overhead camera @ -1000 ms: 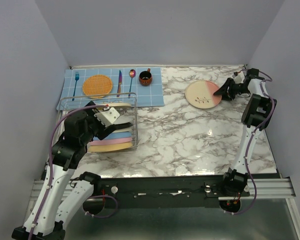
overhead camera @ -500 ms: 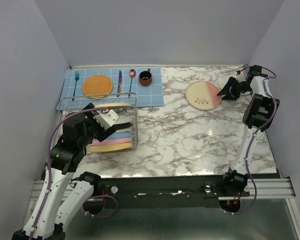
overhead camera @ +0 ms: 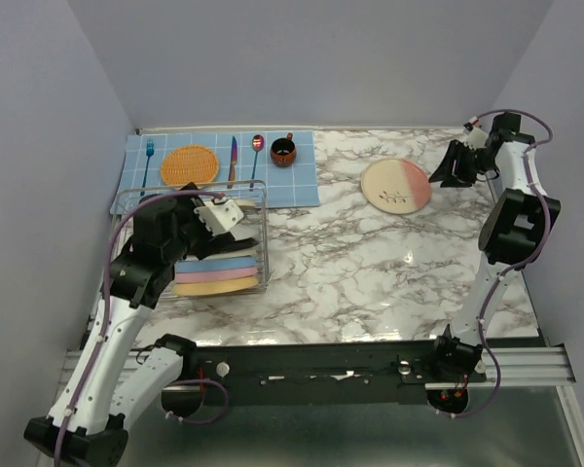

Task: Unload the plates from the dish rack
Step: Place the plate at the center of the board.

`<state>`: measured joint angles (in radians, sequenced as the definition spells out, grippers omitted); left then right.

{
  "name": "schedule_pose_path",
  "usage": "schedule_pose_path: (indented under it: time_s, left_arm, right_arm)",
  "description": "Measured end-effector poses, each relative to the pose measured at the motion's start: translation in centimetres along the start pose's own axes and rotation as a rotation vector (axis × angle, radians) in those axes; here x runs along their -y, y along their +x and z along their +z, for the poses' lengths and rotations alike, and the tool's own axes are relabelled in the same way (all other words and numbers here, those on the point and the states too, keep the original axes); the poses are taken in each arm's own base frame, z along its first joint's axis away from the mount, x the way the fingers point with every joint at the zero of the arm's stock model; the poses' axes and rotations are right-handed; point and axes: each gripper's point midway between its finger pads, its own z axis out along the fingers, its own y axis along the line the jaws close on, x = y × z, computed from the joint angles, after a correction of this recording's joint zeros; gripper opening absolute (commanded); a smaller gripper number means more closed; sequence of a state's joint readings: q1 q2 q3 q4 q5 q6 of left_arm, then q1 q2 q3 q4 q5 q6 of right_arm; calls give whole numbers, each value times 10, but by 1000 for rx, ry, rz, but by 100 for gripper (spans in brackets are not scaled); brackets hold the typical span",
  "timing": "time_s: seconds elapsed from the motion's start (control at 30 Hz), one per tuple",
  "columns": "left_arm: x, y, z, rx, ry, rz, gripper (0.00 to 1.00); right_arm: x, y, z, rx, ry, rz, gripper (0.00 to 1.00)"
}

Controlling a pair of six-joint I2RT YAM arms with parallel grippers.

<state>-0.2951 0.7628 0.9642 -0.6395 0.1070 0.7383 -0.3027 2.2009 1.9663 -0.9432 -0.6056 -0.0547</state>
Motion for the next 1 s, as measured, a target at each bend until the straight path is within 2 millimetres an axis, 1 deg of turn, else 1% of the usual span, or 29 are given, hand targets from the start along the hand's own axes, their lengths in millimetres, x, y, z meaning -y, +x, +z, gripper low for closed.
schedule_pose_path:
  time_s: [0.13,0.3,0.4,0.53,0.8,0.9,1.0]
  left_arm:
    - [-12,-7,18,-12,17,87,98]
    - [-21,-9,31,-31,41,214,97]
    - [-21,-6,35,-41,56,266,97]
    - [-20,-3,40,-55,81,330,96]
    - [-12,8,47,-77,118,376,96]
    - [-5,16,52,-88,137,384,95]
    - [3,25,62,-104,162,388,94]
  right_arm:
    - [-18,15,-15,-6,13,-76,56]
    - [-31,30,-26,-12,18,-146,56]
    - [-31,36,-28,-18,18,-162,56]
    - [-29,42,-26,-33,17,-166,56]
    - [-28,44,-25,-40,16,-176,56]
    - [-28,44,-25,-40,16,-177,56]
    - [-28,45,-26,-39,15,-178,56]
